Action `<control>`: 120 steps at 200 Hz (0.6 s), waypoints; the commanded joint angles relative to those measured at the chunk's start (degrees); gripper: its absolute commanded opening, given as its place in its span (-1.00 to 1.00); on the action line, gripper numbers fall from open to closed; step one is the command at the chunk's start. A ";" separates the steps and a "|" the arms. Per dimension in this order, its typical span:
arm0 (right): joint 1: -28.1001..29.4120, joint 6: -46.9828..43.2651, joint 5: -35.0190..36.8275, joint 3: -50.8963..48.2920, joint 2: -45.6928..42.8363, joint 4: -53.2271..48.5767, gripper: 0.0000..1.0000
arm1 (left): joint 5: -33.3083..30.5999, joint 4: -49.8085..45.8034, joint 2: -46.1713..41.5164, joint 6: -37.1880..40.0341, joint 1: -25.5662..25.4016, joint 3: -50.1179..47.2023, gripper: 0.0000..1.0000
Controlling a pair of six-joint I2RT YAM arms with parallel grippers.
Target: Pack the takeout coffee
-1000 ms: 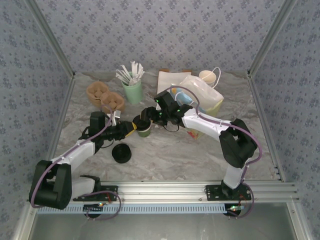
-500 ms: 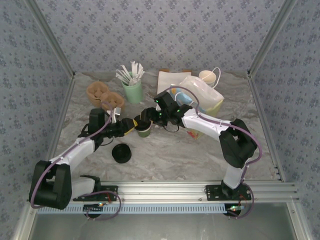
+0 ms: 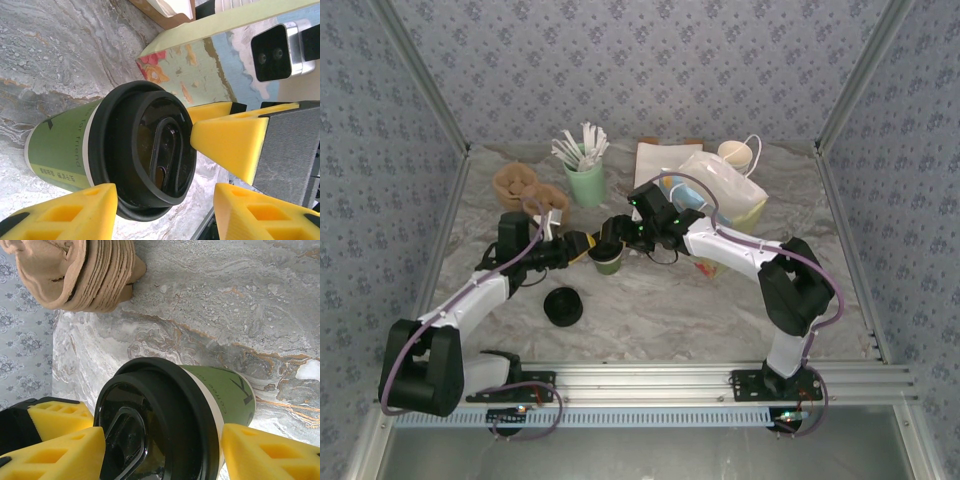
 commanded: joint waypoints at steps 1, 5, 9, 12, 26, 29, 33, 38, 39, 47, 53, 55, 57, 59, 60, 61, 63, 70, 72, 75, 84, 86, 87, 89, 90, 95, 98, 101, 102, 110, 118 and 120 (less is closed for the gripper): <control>0.21 -1.20 0.83 0.25 -0.85 -1.63 0.29 | -0.38 -0.42 0.75 1.52 -0.83 2.00 0.08; 0.19 -1.30 0.97 0.27 -0.92 -1.80 0.28 | -0.42 -0.44 0.83 1.53 -0.92 2.08 0.08; 0.20 -1.39 1.13 0.29 -0.92 -1.97 0.26 | -0.45 -0.43 0.91 1.47 -1.07 2.13 0.09; 0.22 -1.46 1.25 0.28 -1.02 -2.08 0.26 | -0.51 -0.42 0.93 1.49 -1.17 2.25 0.09; 0.31 -1.96 2.09 0.37 -1.18 -2.98 0.25 | -0.70 -0.43 1.03 1.53 -1.53 2.44 0.09; 0.39 -2.05 2.31 0.36 -1.27 -3.16 0.25 | -0.71 -0.58 1.05 1.58 -1.62 2.48 0.09; 0.44 -2.23 2.57 0.41 -1.32 -3.30 0.25 | -0.76 -0.96 1.05 1.78 -1.63 2.69 0.09; 0.49 -2.42 2.85 0.52 -1.31 -3.69 0.24 | -0.89 -1.45 1.09 2.03 -1.68 2.92 0.08; 0.49 -2.39 2.95 0.48 -1.39 -3.73 0.24 | -0.98 -1.55 1.05 2.14 -1.70 2.99 0.08; 0.56 -2.62 3.12 0.35 -1.53 -3.91 0.23 | -1.27 -2.37 0.89 2.57 -1.72 3.26 0.09; 0.64 -2.71 3.36 0.22 -1.55 -4.06 0.23 | -1.54 -2.82 0.73 2.88 -1.65 3.41 0.09; 0.59 -2.67 3.41 0.15 -1.62 -4.10 0.22 | -1.58 -3.04 0.70 3.04 -1.64 3.44 0.09; 0.58 -2.77 3.47 0.16 -1.68 -4.11 0.22 | -1.72 -3.31 0.65 3.23 -1.64 3.55 0.09; 0.57 -2.75 3.59 0.18 -1.68 -4.12 0.22 | -1.85 -3.63 0.60 3.43 -1.63 3.58 0.10; 0.57 -2.82 3.63 0.18 -1.66 -4.16 0.21 | -1.94 -3.87 0.59 3.58 -1.63 3.68 0.10; 0.57 -2.86 3.64 0.19 -1.74 -4.23 0.21 | -2.03 -4.08 0.49 3.75 -1.63 3.72 0.10; 0.57 -2.82 3.72 0.10 -1.78 -4.28 0.20 | -2.17 -4.45 0.49 3.96 -1.63 3.93 0.10; 0.68 -3.04 4.00 0.00 -1.82 -4.34 0.20 | -2.82 -5.65 0.36 4.63 -1.64 4.33 0.10; 0.66 -3.06 4.01 -0.03 -1.93 -4.35 0.19 | -2.85 -5.90 0.32 4.79 -1.64 4.48 0.10; 0.73 -3.15 4.08 -0.18 -1.93 -4.33 0.19 | -3.03 -6.10 0.30 4.93 -1.63 4.59 0.10; 0.75 -3.41 4.19 -0.45 -2.16 -4.29 0.17 | -3.22 -6.58 0.40 5.22 -1.47 5.03 0.10; 0.75 -3.37 4.19 -0.50 -2.19 -4.25 0.16 | -3.32 -6.70 0.40 5.40 -1.46 5.14 0.11; 0.75 -3.44 4.19 -0.55 -2.22 -4.23 0.16 | -3.42 -6.81 0.44 5.45 -1.46 5.16 0.10; 0.79 -3.49 4.21 -0.59 -2.30 -4.17 0.15 | -3.59 -7.07 0.41 5.63 -1.46 5.30 0.11; 0.81 -3.50 4.29 -0.64 -2.28 -4.14 0.15 | -3.69 -7.17 0.41 5.65 -1.46 5.37 0.10; 0.83 -3.52 4.19 -0.83 -2.34 -4.04 0.13 | -4.22 -7.87 0.48 6.11 -1.46 5.77 0.10; 0.84 -3.62 4.19 -0.93 -2.41 -4.02 0.12 | -4.60 -8.37 0.49 6.34 -1.47 6.04 0.11; 0.84 -3.68 4.19 -1.07 -2.41 -3.94 0.11 | -4.93 -8.81 0.57 6.55 -1.46 6.26 0.11; 0.84 -3.68 4.19 -1.10 -2.42 -3.94 0.11 | -5.02 -8.92 0.57 6.64 -1.46 6.29 0.10; 0.93 -3.76 4.19 -1.28 -2.60 -3.72 0.08 | -5.35 -9.29 0.82 7.03 -1.46 6.89 0.11; 0.93 -3.91 4.10 -1.74 -2.72 -3.36 0.05 | -5.90 -9.44 1.00 7.15 -1.46 7.29 0.11; 0.99 -3.92 4.10 -1.85 -2.77 -3.29 0.05 | -6.12 -9.51 1.08 7.16 -1.46 7.44 0.11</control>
